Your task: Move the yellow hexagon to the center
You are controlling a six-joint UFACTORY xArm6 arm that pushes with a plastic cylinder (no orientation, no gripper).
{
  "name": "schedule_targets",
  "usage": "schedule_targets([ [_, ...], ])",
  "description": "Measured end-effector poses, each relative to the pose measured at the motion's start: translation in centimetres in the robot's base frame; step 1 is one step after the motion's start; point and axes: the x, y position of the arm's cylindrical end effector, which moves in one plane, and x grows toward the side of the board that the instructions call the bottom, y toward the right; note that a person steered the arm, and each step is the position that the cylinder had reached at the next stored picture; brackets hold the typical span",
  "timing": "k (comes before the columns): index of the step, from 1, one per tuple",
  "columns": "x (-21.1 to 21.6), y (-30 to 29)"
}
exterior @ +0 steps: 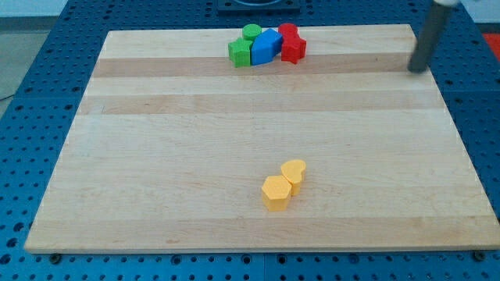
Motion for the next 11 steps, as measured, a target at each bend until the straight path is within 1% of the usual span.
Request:
schedule_targets([
  [1,11.0,-0.4],
  [2,19.1,-5.0],
  [3,22.6,-12.4],
  [4,23.0,-19.0],
  [5,21.1,-24.7],
  [7,15.5,-33.7],
  [8,16.0,-34.5],
  [9,15.4,-34.3],
  [10,10.1,-33.1],
  [11,9.6,-33.1],
])
